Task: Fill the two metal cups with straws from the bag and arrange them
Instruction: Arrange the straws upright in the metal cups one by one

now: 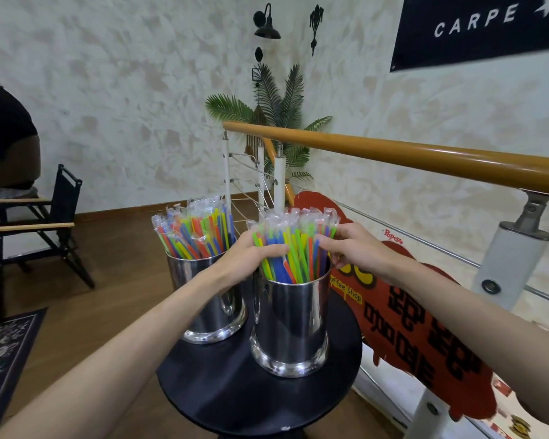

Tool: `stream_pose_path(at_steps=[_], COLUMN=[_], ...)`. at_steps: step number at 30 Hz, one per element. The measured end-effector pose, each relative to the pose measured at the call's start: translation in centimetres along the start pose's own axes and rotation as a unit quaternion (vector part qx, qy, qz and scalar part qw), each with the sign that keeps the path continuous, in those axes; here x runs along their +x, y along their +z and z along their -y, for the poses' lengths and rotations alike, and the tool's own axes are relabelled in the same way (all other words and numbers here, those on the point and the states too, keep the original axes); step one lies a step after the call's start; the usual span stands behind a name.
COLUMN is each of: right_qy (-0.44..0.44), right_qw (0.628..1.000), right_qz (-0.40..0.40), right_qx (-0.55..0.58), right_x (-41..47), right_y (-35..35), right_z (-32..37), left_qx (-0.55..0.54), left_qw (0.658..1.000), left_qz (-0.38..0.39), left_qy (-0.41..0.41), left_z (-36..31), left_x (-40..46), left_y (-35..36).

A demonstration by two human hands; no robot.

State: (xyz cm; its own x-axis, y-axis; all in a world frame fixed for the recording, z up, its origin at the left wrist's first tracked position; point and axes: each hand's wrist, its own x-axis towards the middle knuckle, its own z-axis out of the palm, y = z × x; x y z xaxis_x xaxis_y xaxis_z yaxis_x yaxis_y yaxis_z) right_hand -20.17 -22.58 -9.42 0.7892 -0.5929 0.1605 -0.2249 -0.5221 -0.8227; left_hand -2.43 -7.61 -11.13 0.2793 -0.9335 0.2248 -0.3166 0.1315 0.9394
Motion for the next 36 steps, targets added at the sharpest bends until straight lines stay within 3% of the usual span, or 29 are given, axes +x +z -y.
stream_pose_path(at_steps=[6, 14, 18, 21, 26, 32, 36], right_qy=[-0.012, -0.041, -0.024, -0.018, -0.04, -0.085, -0.125], right_qw=[1.0, 0.998, 0.983, 0.979, 0.988, 0.993, 0.989], right_qz=[0.005, 0.052, 0.144, 0.189, 0.146, 0.057, 0.048], right_qx=[-0.006, 0.006, 0.113, 0.071, -0.034, -0.055, -0.062], right_x=[0.1, -0.8, -0.7, -0.9, -1.5, -2.2, -2.8], right_y=[0.2, -0.2, -0.1, -0.3, -0.5, 0.3, 0.8], right_z=[-0.2, -0.1, -1.4, -1.6, -1.2, -0.8, -0.1], left_qx=[0.039, 0.124, 0.103, 0.124, 0.11, 0.094, 0.139], left_qw=[0.999, 0.984, 0.987, 0.984, 0.989, 0.995, 0.989], left_qz=[0.012, -0.097, -0.107, -0.107, -0.08, -0.019, -0.024], left_qy=[-0.009, 0.081, 0.068, 0.068, 0.06, 0.014, 0.046], left_z=[-0.5, -1.7, -1.7, -1.6, -1.8, -1.3, -0.1], left_x=[-0.3, -0.5, -0.4, -0.6, -1.5, -3.0, -2.4], left_y=[-0.2, -0.2, -0.2, 0.0, 0.0, 1.5, 2.7])
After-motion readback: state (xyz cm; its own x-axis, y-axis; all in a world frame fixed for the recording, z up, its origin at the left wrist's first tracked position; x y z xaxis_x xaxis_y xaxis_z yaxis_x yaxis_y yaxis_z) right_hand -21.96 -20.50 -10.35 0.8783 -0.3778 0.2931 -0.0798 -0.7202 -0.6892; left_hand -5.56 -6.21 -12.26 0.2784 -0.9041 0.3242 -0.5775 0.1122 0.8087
